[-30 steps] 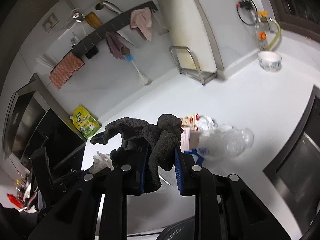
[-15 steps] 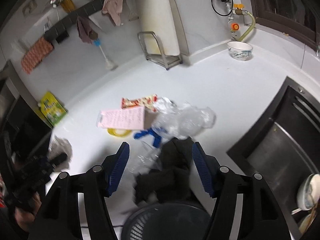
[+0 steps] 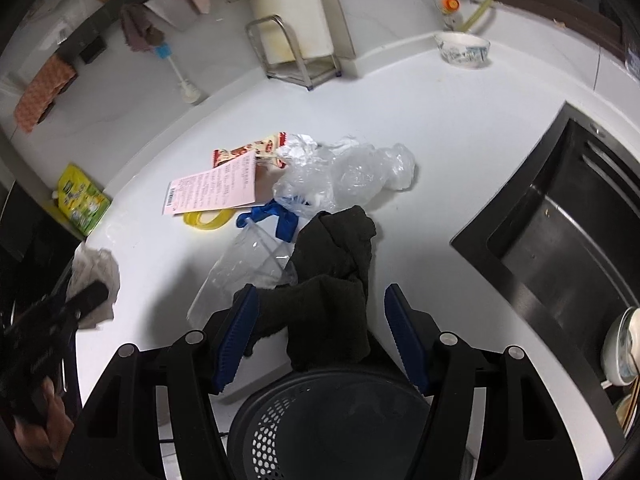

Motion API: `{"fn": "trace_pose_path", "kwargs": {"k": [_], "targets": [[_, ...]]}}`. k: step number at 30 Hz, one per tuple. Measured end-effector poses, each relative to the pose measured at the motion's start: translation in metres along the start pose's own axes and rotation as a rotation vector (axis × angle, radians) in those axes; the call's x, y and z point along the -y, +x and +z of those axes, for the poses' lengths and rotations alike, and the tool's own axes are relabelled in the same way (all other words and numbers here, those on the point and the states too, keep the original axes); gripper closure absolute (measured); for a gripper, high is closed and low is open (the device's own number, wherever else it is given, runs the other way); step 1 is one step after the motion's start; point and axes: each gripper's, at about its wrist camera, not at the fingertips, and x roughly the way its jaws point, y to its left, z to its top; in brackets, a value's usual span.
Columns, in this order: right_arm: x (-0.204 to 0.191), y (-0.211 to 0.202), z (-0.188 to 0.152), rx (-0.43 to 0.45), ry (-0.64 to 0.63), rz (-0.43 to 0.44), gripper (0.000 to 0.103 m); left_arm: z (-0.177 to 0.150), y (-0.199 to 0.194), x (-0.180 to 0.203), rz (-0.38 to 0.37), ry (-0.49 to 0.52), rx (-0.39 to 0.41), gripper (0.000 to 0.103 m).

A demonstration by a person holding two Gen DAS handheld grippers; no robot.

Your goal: Collect trash

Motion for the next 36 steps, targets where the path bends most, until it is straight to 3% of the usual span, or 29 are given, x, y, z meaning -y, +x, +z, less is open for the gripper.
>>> {"fn": "trace_pose_path", "kwargs": {"k": [7, 13, 18, 21, 23, 31, 36], "targets": [[0.001, 0.037, -0.004, -0.139, 0.030, -0.018, 0.040, 0.000, 0.004, 0.000, 0.000, 0.009, -0.004, 0.068], [-0.010, 0.048, -0.007, -0.144, -0.012, -0.045, 0.041, 0.001, 0.010, -0.007, 0.003, -0.003, -0.013, 0.068], [-0.026, 0.055, -0.002, -0.143, -0.079, -0.063, 0.072, 0.001, 0.014, -0.009, -0.002, -0.007, -0.020, 0.068], [-0.032, 0.052, 0.003, -0.120, -0.112, -0.066, 0.084, 0.002, 0.014, -0.010, -0.008, -0.011, -0.018, 0.068], [-0.039, 0.041, 0.009, -0.078, -0.143, -0.073, 0.086, 0.003, 0.013, -0.011, -0.012, -0.014, -0.013, 0.068], [-0.065, -0.003, 0.035, 0.054, -0.240, -0.060, 0.087, 0.010, 0.013, -0.016, -0.027, -0.039, -0.003, 0.068], [-0.070, -0.020, 0.047, 0.111, -0.221, -0.040, 0.088, 0.015, 0.009, -0.017, -0.033, -0.041, 0.012, 0.068]]}}
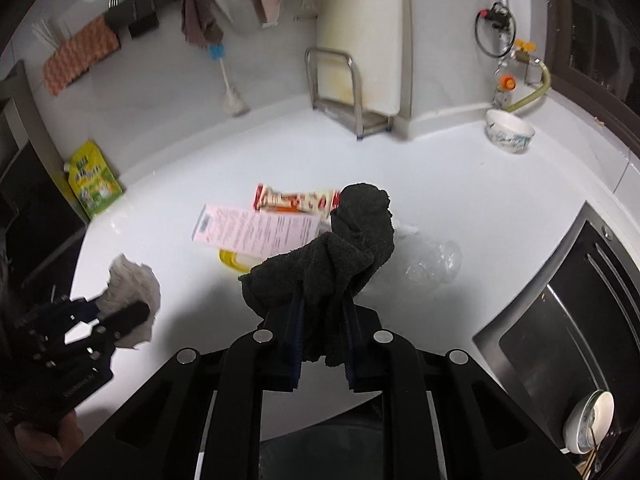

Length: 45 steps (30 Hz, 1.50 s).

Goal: Collect trash
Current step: 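Carry the cloth and paper over the bin and open both grippers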

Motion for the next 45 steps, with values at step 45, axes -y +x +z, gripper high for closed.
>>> {"fn": "trace_pose_path", "kwargs": {"k": [45], "targets": [[0.050, -0.121, -0.196, -0.099, 0.159, 0.177, 0.088, -0.116, -0.052, 0.125, -0.119, 0.124, -0.123, 0.065]]}}
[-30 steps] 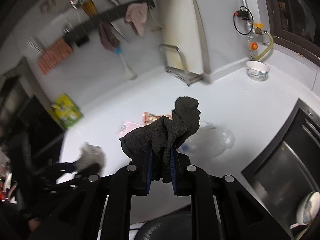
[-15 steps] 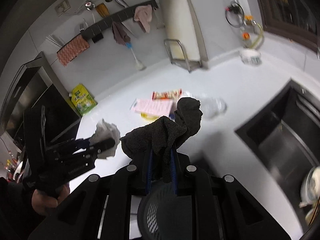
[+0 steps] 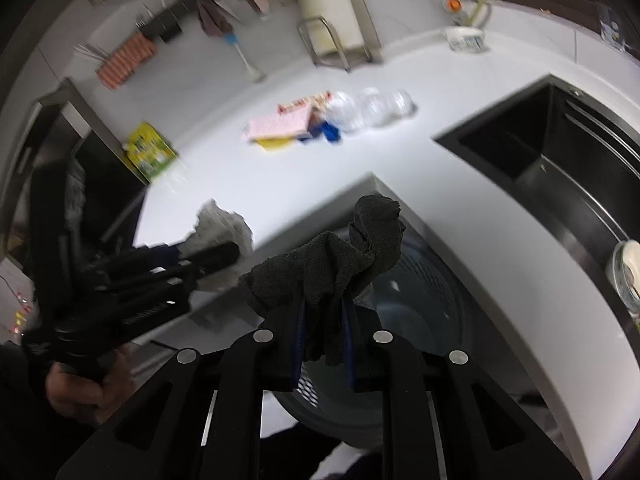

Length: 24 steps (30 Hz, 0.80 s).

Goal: Collect trash
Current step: 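Carry the cloth and paper over the bin and open both grippers, then withdraw both grippers from the bin toward the remaining trash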

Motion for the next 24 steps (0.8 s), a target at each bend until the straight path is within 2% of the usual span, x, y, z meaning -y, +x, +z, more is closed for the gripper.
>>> {"fn": "trace_pose_path", "kwargs": {"k": [7, 10, 11, 12, 14, 24], "targets": [[0.020, 0.019, -0.020, -0.045, 0.045, -0.028, 0.087, -0.017, 0.020, 0.017, -0.006, 0.010, -0.050, 0.060], [0.023, 0.020, -0.023, -0.058, 0.040, -0.043, 0.084, -0.018, 0.018, 0.019, 0.004, 0.002, -0.043, 0.045], [0.024, 0.019, -0.023, -0.058, 0.041, -0.047, 0.081, -0.018, 0.016, 0.019, 0.007, -0.002, -0.037, 0.038], [0.025, 0.017, -0.024, -0.052, 0.043, -0.045, 0.073, -0.018, 0.013, 0.019, 0.013, -0.008, -0.028, 0.035], [0.027, 0.010, -0.024, -0.028, 0.047, -0.047, 0.068, -0.017, 0.009, 0.018, 0.023, -0.016, -0.016, 0.029], [0.029, 0.006, -0.023, -0.019, 0.056, -0.033, 0.064, -0.014, -0.003, 0.006, 0.064, -0.067, -0.001, 0.025]]}}
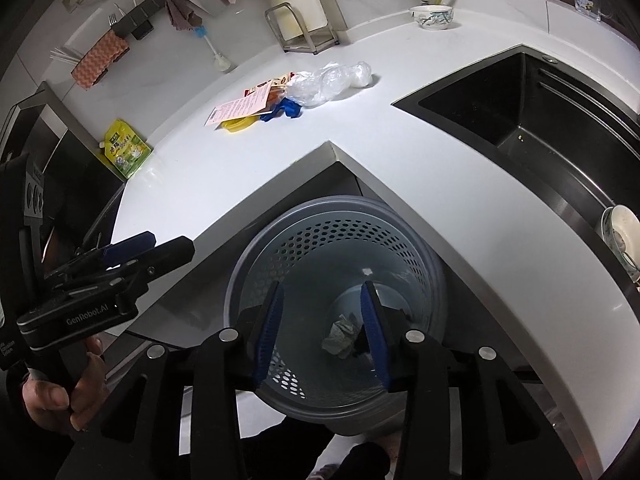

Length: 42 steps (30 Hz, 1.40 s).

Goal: Collect trash
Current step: 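Withdraw both grippers from the bin toward the remaining trash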

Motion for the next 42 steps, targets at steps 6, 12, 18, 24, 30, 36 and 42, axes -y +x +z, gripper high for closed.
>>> {"fn": "trace_pose_path", "kwargs": {"k": [6, 12, 18, 24, 30, 36, 42], "targets": [[-0.006, 0.001, 0.005, 0.003, -0.004, 0.006, 0.060, 0.008, -0.004, -0.009, 0.013, -0.014, 0.015, 0.023], [-0.010, -0.002, 0.024, 0.043, -0.003, 0.006, 0.054, 0.025, -0.009, -0.023, 0.029, -0.024, 0.047, 0.021], [-0.014, 0.006, 0.048, 0.066, 0.018, 0.009, 0.052, 0.049, -0.013, -0.045, 0.056, -0.043, 0.080, 0.018], [-0.023, 0.023, 0.073, 0.074, 0.031, 0.003, 0.048, 0.076, -0.007, -0.071, 0.075, -0.057, 0.100, 0.016], [-0.030, 0.045, 0.095, 0.079, 0.052, -0.025, 0.046, 0.097, 0.008, -0.096, 0.074, -0.047, 0.092, 0.016], [-0.034, 0.067, 0.116, 0.084, 0.087, -0.045, 0.046, 0.118, 0.026, -0.117, 0.066, -0.025, 0.080, 0.016], [-0.040, 0.080, 0.147, 0.112, 0.168, -0.063, 0.046, 0.143, 0.043, -0.136, 0.064, 0.006, 0.094, 0.016]]}}
